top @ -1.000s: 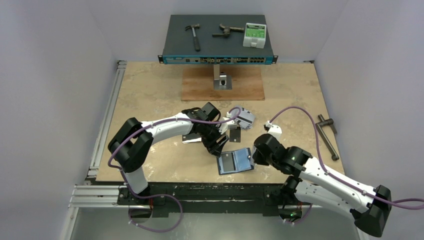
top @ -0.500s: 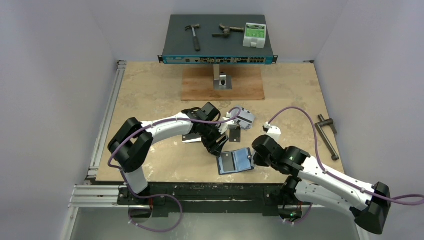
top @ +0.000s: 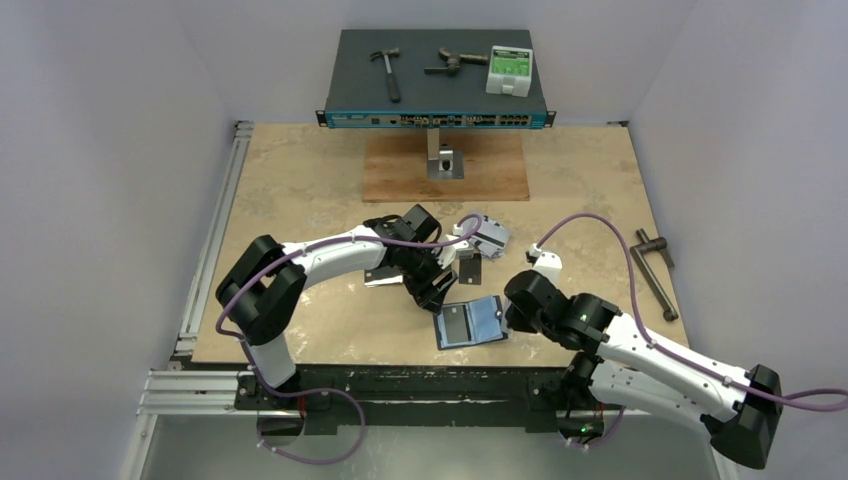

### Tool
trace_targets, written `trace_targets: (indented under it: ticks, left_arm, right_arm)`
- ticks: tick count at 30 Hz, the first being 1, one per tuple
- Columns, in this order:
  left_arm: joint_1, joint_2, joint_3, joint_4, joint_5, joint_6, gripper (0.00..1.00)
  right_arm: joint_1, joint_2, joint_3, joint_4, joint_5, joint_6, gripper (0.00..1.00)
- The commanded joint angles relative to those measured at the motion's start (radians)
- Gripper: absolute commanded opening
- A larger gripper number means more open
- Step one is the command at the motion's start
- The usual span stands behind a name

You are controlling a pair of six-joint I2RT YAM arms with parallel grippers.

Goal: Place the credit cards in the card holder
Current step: Turn over the card holder at the center of the board.

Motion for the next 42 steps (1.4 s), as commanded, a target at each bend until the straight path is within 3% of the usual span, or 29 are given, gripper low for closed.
trace_targets:
  ticks: [1, 16, 23, 37, 42]
  left_arm:
    - [-0.005, -0.011, 0.038, -0.002, 0.003, 0.019, 0.59]
    - [-0.003, -0.008, 0.043, -0.004, 0.001, 0.020, 0.59]
    - [-0.004, -0.007, 0.043, -0.004, -0.002, 0.025, 0.59]
    - [0.033, -0.025, 0.045, -0.022, 0.010, 0.048, 0.59]
    - [0.048, -0.061, 0.034, -0.047, 0.042, 0.130, 0.59]
  right_arm:
    - [0.010, -0.016, 0.009, 0.031, -0.006, 0.018, 0.00]
    - [0.026, 0.003, -0.014, 0.063, -0.023, 0.030, 0.00]
    - [0.051, -0.032, -0.042, 0.184, -0.080, 0.019, 0.00]
    - [0.117, 0.149, -0.098, 0.450, -0.150, 0.013, 0.00]
    - [0.118, 0.227, -0.124, 0.534, -0.190, -0.003, 0.00]
